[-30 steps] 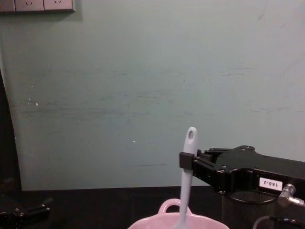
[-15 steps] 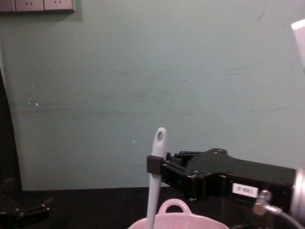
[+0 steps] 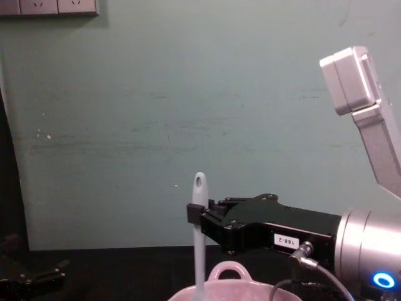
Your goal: Use the one hand to pick up the spoon and stir the clear water in the bowl.
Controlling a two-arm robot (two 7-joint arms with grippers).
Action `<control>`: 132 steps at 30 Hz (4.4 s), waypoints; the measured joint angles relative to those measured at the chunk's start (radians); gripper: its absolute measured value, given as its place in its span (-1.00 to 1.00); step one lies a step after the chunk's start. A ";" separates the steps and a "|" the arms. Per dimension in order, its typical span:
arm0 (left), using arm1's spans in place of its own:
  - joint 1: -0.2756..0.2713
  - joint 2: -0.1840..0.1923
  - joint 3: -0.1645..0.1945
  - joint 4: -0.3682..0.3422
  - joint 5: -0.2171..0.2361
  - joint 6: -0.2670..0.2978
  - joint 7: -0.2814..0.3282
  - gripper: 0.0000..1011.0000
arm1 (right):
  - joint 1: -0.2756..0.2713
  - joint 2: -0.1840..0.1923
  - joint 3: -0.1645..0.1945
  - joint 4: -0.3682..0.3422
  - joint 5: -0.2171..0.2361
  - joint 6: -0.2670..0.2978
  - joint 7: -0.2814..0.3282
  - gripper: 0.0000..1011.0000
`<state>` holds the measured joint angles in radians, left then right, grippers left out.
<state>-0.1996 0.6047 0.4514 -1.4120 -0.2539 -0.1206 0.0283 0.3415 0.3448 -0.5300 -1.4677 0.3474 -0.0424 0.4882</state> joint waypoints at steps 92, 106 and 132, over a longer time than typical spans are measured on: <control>0.000 0.000 0.000 0.000 0.000 0.000 0.000 1.00 | -0.126 -0.032 0.382 -0.225 0.387 0.419 -0.491 -0.75; 0.000 0.000 0.000 0.000 0.000 0.000 0.000 1.00 | -0.131 -0.039 0.366 -0.191 0.423 0.425 -0.539 -0.75; 0.000 0.000 0.000 0.000 0.000 0.000 0.000 1.00 | -0.142 -0.030 0.340 -0.156 0.442 0.388 -0.552 -0.75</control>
<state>-0.1995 0.6047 0.4514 -1.4120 -0.2539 -0.1205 0.0283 0.1996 0.3144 -0.1903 -1.6242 0.7893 0.3452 -0.0633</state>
